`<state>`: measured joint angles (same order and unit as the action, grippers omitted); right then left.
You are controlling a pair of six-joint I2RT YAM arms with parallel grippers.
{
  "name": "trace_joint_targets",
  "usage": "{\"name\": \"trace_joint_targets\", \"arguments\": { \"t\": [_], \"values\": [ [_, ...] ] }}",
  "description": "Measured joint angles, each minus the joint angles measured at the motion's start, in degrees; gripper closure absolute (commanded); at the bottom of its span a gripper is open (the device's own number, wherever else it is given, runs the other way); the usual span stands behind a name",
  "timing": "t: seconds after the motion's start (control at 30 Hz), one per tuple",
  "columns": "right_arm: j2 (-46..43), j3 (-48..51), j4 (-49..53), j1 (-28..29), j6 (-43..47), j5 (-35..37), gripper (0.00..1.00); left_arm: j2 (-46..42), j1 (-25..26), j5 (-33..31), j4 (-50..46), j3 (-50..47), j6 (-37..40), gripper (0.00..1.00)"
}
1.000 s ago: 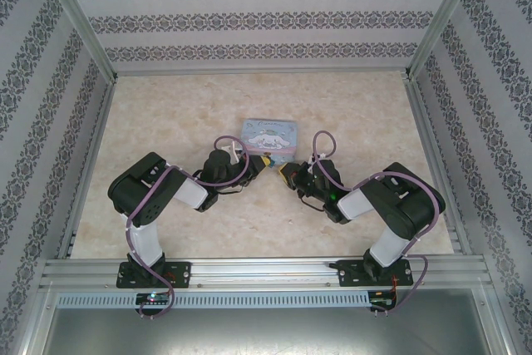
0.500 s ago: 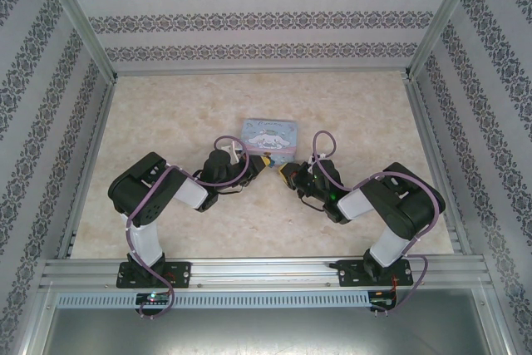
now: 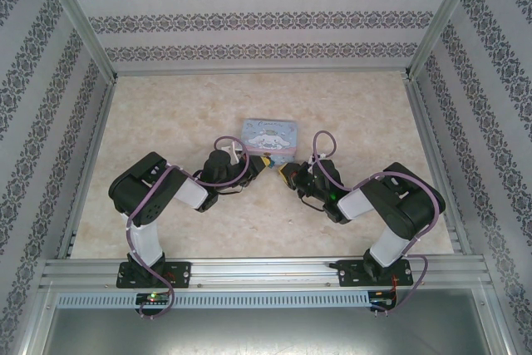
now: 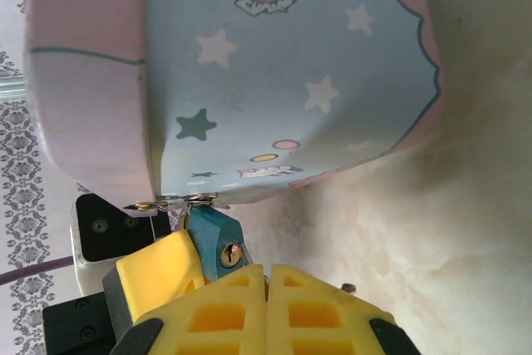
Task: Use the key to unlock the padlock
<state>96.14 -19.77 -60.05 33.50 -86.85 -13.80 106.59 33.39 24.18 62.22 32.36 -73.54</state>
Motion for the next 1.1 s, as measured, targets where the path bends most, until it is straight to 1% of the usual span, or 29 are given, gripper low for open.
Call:
{"name": "trace_joint_targets", "arguments": {
  "t": [0.47,0.6,0.87,1.1],
  "values": [
    [-0.5,0.0,0.6,0.0,0.2,-0.3,1.0,0.6,0.0,0.0,0.3,0.0,0.0,1.0],
    [-0.5,0.0,0.4,-0.4,0.9,-0.9,1.0,0.8,0.0,0.5,1.2,0.0,-1.2,1.0],
    [0.1,-0.3,-1.4,-2.4,3.1,-4.2,1.0,1.0,0.0,0.7,3.1,0.0,-6.2,1.0],
    [1.5,-1.0,-2.6,-4.2,5.0,-8.1,1.0,0.9,-0.1,0.6,3.1,0.0,-7.2,1.0]
  ]
}}
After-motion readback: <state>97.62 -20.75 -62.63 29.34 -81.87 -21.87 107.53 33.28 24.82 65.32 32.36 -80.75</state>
